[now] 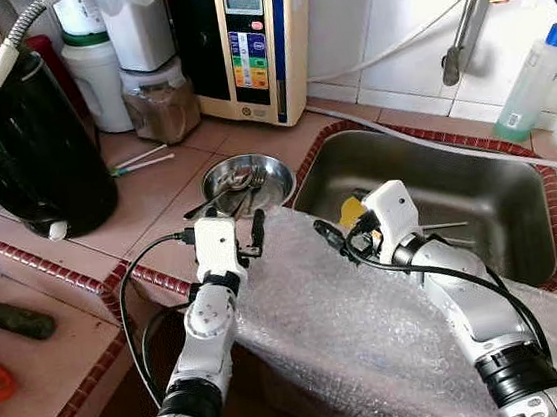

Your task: Kitchen organization

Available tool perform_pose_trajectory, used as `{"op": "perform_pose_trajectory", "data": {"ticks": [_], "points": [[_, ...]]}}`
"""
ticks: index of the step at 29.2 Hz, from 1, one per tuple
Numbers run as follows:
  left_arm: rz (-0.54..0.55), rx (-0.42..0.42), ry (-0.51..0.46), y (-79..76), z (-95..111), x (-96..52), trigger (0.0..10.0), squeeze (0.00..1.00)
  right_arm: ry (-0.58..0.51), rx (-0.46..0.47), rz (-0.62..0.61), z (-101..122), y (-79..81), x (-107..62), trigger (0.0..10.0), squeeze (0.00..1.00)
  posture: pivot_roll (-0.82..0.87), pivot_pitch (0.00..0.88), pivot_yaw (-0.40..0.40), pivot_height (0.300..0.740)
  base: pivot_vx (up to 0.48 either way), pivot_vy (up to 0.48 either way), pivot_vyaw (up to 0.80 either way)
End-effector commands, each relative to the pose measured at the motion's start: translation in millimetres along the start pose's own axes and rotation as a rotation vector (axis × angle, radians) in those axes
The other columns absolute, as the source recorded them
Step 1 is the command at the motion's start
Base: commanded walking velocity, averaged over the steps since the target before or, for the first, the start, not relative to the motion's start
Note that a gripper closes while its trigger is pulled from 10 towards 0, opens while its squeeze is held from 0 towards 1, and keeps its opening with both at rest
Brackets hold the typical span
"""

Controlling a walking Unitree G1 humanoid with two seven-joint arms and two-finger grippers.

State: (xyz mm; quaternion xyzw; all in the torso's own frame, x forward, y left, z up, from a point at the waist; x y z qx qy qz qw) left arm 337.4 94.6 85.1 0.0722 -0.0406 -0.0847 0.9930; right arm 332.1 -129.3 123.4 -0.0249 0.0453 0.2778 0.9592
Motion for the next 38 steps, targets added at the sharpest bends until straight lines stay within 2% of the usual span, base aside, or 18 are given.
{"op": "perform_pose_trajectory", "data": {"ticks": [1, 14, 15, 18, 19, 20, 21, 38], "points": [[-0.014, -0.015, 0.007, -2.8, 1.0, 2.9, 0.0, 0.00, -0.006, -0.021, 0.004, 4.1, -0.1, -1.0, 10.0, 0.00, -0.09, 0.000, 0.000, 0.740, 0.000, 0.000, 0.00], [-0.012, -0.011, -0.004, -3.5, 1.8, 3.0, 0.0, 0.00, -0.005, -0.019, 0.006, 4.0, 1.2, -0.3, 10.0, 0.00, -0.08, 0.000, -0.004, 0.740, 0.000, 0.000, 0.00], [-0.013, -0.006, -0.008, -3.4, 2.4, 3.1, 4.3, 0.00, -0.004, -0.020, 0.006, 4.0, 1.1, -0.4, 10.0, 0.00, -0.08, 0.000, -0.004, 0.740, 0.000, 0.000, 0.00], [-0.014, -0.001, -0.011, -3.3, 2.7, 3.2, 4.2, 0.00, -0.003, -0.020, 0.006, 3.8, 1.2, -0.4, 10.0, 0.00, -0.08, 0.000, -0.004, 0.740, 0.000, 0.000, 0.00], [-0.014, -0.003, -0.009, -3.4, 2.5, 3.1, 2.8, 0.00, -0.003, -0.020, 0.006, 3.6, 1.1, -0.4, 10.0, 0.00, -0.08, 0.000, -0.004, 0.740, 0.000, 0.000, 0.00], [-0.014, -0.005, -0.008, -3.4, 2.2, 3.1, 2.4, 0.00, -0.002, -0.020, 0.005, 3.5, 1.0, -0.4, 10.0, 0.00, -0.08, 0.000, -0.003, 0.740, 0.000, 0.000, 0.00], [-0.014, -0.006, -0.008, -3.5, 2.1, 3.0, 0.0, 0.00, -0.002, -0.020, 0.005, 3.4, 1.0, -0.4, 10.0, 0.00, -0.08, 0.000, -0.003, 0.740, 0.000, 0.000, 0.00], [-0.003, 0.015, -0.025, -1.7, 3.6, 3.4, 0.0, 0.00, 0.000, -0.019, 0.000, 2.4, -0.3, -0.4, 10.0, 0.00, -0.08, 0.000, -0.004, 0.740, 0.000, 0.000, 0.00]]}}
Point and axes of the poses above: a point about 5 cm out from each wrist's last joint towards the gripper, its own x axis pointing out of the wrist towards the gripper, its own z axis along the axis of the wrist's last joint, y = z × x, the point moved 1 cm from there along x, pointing out of the wrist towards the gripper, and after that the axes turned 9 degrees about x, right-handed, at the moved point
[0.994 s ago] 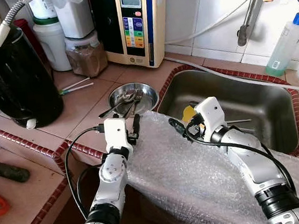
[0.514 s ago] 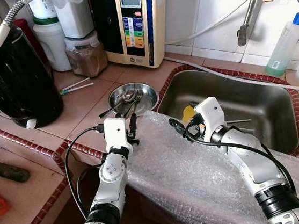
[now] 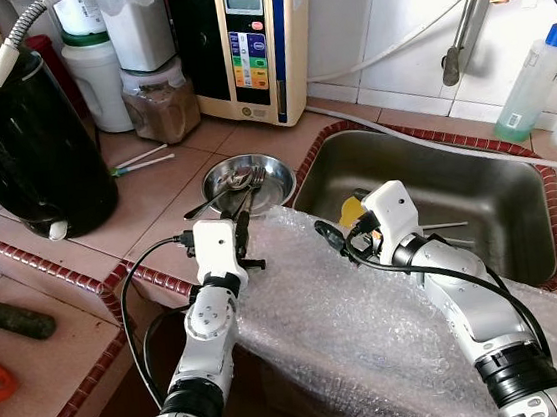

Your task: Kitchen organization

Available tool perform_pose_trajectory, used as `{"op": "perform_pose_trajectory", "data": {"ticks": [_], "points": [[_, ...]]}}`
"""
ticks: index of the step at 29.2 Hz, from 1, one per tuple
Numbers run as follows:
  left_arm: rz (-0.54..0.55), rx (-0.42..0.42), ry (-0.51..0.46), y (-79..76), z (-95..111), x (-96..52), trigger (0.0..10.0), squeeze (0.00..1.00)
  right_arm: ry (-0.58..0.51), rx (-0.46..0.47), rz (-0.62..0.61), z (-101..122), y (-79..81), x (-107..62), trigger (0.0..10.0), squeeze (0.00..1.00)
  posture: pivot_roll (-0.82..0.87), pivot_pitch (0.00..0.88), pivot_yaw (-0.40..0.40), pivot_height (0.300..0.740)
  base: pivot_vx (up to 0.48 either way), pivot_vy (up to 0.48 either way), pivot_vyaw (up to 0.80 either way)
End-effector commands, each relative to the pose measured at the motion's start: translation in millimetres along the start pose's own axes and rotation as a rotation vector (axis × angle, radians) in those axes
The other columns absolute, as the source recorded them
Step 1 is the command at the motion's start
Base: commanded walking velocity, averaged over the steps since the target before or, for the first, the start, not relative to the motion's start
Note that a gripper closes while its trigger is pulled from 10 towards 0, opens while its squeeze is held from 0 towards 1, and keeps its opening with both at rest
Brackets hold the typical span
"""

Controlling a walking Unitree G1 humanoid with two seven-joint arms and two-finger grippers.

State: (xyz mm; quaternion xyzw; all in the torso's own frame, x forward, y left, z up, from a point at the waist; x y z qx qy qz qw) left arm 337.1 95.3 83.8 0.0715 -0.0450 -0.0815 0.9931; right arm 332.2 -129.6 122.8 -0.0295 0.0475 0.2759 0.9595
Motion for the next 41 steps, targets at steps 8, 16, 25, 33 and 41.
{"op": "perform_pose_trajectory", "data": {"ticks": [8, 16, 25, 33, 41], "points": [[-0.008, 0.029, -0.031, -1.8, 6.2, 3.7, 0.0, 0.00, -0.006, -0.012, 0.003, 2.6, -0.1, -0.6, 10.0, 0.00, -0.08, 0.000, -0.003, 0.740, 0.000, 0.000, 0.00], [-0.004, 0.178, -0.194, 0.5, 30.8, 5.1, 0.0, 0.00, -0.003, -0.014, 0.002, 2.1, -1.0, -1.1, 10.0, 0.00, -0.08, 0.000, -0.007, 0.740, 0.000, 0.000, 0.00], [0.020, 0.190, -0.318, 8.3, 60.2, 7.5, 0.0, 0.00, -0.002, -0.018, 0.009, 3.1, -1.2, 2.1, 10.0, 0.00, -0.06, 0.000, -0.017, 0.740, 0.000, 0.000, 0.00], [0.019, 0.201, -0.307, 12.1, 58.2, 3.3, 0.0, 0.00, -0.003, -0.026, 0.012, 4.2, -3.6, 3.4, 10.0, 0.00, -0.06, 0.000, -0.023, 0.740, 0.000, 0.000, 0.00], [-0.022, 0.239, -0.342, 14.0, 59.7, -8.4, 0.0, 0.00, -0.054, 0.087, 0.033, 28.5, -8.1, 27.4, 10.0, 0.00, -0.02, 0.000, -0.045, 0.740, 0.000, 0.000, 0.00]]}}
Point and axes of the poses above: a point about 5 cm out from each wrist's last joint towards the gripper, its own x axis pointing out of the wrist towards the gripper, its own z axis along the axis of the wrist's last joint, y = z × x, the point moved 1 cm from there along x, pointing out of the wrist towards the gripper, and after that the axes turned 9 degrees about x, right-handed, at the moved point
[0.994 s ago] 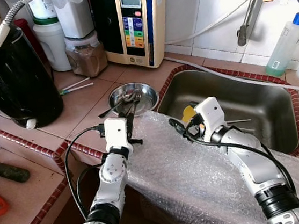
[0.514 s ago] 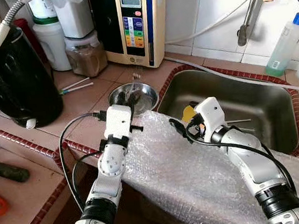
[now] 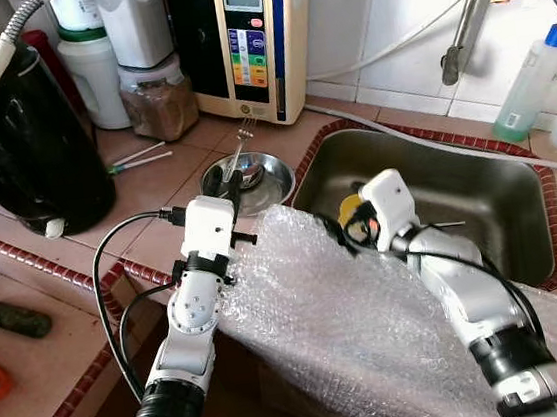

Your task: Kitchen organization

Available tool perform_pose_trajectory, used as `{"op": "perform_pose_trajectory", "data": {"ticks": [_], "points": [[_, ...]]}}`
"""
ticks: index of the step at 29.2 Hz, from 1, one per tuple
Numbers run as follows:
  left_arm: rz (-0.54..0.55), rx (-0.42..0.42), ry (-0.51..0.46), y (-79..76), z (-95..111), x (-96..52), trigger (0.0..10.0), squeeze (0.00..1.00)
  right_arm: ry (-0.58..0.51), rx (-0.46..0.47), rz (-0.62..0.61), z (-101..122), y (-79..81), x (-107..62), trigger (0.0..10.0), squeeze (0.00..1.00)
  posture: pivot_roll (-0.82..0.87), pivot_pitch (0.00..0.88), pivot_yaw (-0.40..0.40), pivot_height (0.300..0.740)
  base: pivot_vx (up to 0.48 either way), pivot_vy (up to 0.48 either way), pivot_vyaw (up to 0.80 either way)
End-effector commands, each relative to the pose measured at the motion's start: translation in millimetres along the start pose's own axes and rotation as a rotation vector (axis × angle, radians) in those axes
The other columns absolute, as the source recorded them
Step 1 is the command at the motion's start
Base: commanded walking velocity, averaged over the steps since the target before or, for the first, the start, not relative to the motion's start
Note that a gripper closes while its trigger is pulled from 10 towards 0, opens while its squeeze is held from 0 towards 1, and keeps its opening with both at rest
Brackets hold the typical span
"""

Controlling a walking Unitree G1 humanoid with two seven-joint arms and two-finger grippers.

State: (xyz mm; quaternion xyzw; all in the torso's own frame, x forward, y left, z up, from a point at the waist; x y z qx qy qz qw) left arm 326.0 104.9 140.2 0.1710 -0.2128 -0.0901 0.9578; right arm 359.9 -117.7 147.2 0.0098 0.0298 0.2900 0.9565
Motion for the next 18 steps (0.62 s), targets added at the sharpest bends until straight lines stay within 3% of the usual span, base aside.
{"op": "perform_pose_trajectory", "data": {"ticks": [1, 6, 18], "points": [[-0.022, 0.003, -0.028, -1.9, 6.1, -0.5, 0.0, 0.00, -0.010, 0.065, 0.012, 6.0, -1.7, 5.7, 10.0, 0.00, -0.01, 0.000, -0.049, 0.740, 0.000, 0.000, 0.00], [-0.105, -0.049, -0.069, -12.5, 13.7, -8.6, 0.0, 0.00, -0.035, 0.154, 0.043, 20.9, -1.2, 22.5, 10.0, 0.00, 0.00, 0.000, -0.064, 0.740, 0.000, 0.000, 0.00], [-0.263, -0.103, -0.110, -30.7, 21.0, -15.0, 0.0, 0.00, -0.042, 0.357, 0.036, 27.8, -10.6, 29.6, 10.0, 0.00, 0.00, 0.000, -0.054, 0.740, 0.000, 0.000, 0.00]]}}
Point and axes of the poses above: a point about 5 cm out from each wrist's last joint towards the gripper, its own x axis pointing out of the wrist towards the gripper, its own z axis along the axis of the wrist's last joint, y = z × x, the point moved 1 cm from there along x, pointing out of the wrist towards the gripper, and after that the axes turned 9 degrees about x, right-handed, at the moved point
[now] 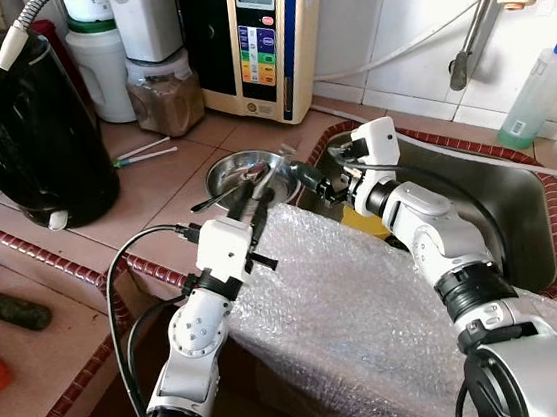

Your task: Kitchen organization

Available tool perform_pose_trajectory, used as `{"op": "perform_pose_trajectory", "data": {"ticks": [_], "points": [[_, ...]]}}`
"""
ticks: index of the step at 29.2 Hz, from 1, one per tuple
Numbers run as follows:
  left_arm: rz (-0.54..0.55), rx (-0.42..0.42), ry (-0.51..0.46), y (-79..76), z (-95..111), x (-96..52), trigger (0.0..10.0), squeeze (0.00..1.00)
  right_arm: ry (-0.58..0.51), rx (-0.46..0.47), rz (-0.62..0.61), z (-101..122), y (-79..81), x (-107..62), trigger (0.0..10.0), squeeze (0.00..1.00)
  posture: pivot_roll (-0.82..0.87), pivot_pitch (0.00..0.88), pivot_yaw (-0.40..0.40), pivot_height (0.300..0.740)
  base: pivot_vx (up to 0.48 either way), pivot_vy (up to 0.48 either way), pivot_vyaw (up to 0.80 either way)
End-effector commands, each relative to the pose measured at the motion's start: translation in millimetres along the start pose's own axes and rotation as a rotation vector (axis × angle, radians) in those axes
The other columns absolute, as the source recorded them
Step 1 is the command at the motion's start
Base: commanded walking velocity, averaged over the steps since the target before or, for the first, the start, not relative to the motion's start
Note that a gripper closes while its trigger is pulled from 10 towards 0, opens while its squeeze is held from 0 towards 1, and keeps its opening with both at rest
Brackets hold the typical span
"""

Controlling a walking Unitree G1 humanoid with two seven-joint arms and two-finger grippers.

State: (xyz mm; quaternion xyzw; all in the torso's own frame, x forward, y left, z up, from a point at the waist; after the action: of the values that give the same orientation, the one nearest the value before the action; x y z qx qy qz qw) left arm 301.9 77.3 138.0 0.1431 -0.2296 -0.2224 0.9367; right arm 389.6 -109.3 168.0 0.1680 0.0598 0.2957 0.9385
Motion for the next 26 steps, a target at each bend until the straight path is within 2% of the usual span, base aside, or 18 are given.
{"op": "perform_pose_trajectory", "data": {"ticks": [1, 2, 4, 12, 22, 23, 26], "points": [[-0.027, -0.002, -0.019, -2.5, 4.1, 1.6, 0.0, 0.00, -0.006, 0.063, 0.005, 5.4, -1.1, 1.3, 10.0, 0.00, 0.00, 0.000, -0.053, 0.740, 0.000, 0.000, 0.00], [-0.034, 0.000, -0.021, -3.3, 4.1, 1.7, 0.0, 0.00, -0.006, 0.096, 0.005, 5.5, -2.1, 1.1, 10.0, 0.00, 0.00, 0.000, -0.052, 0.740, 0.000, 0.000, 0.00], [-0.059, -0.005, -0.023, -6.2, 4.1, 2.0, 0.0, 0.00, -0.019, 0.234, 0.015, 7.6, -4.5, 0.8, 10.0, 0.00, 0.00, 0.000, -0.045, 0.740, 0.000, 0.000, 0.00], [-0.097, -0.015, -0.024, -11.2, 3.6, 3.2, 0.0, 0.00, -0.018, 0.416, 0.062, 8.2, -2.3, 1.0, 10.0, 0.00, 0.00, 0.000, -0.031, 0.740, 0.000, 0.000, 0.00], [-0.109, -0.016, -0.026, -12.8, 3.7, 6.1, 0.0, 0.00, 0.021, 0.452, 0.118, 1.1, 9.0, 4.4, 10.0, 0.00, 0.00, 0.000, -0.025, 0.740, 0.000, 0.000, 0.00], [-0.110, -0.017, -0.026, -13.4, 3.7, 6.3, 0.0, 0.00, 0.017, 0.458, 0.126, 1.9, 10.4, 4.8, 0.0, 0.00, 0.00, 0.000, -0.025, 0.740, 0.000, 0.000, 0.00], [-0.116, -0.021, -0.028, -15.6, 4.1, 7.2, 0.0, 0.00, 0.013, 0.464, 0.127, 2.3, 12.5, 6.3, 0.0, 0.00, 0.00, 0.000, -0.023, 0.740, 0.000, 0.000, 0.00]]}}
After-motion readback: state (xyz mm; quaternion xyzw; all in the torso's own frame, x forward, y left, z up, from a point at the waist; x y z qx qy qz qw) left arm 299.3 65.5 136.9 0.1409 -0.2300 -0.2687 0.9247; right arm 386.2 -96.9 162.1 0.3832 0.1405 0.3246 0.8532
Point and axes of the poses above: a point about 5 cm out from each wrist's last joint towards the gripper, its own x axis pointing out of the wrist towards the gripper, its own z axis along the axis of the wrist's last joint, y = z × x, the point moved 1 cm from there along x, pointing out of the wrist towards the gripper, and after that the axes turned 9 degrees about x, right-handed, at the moved point
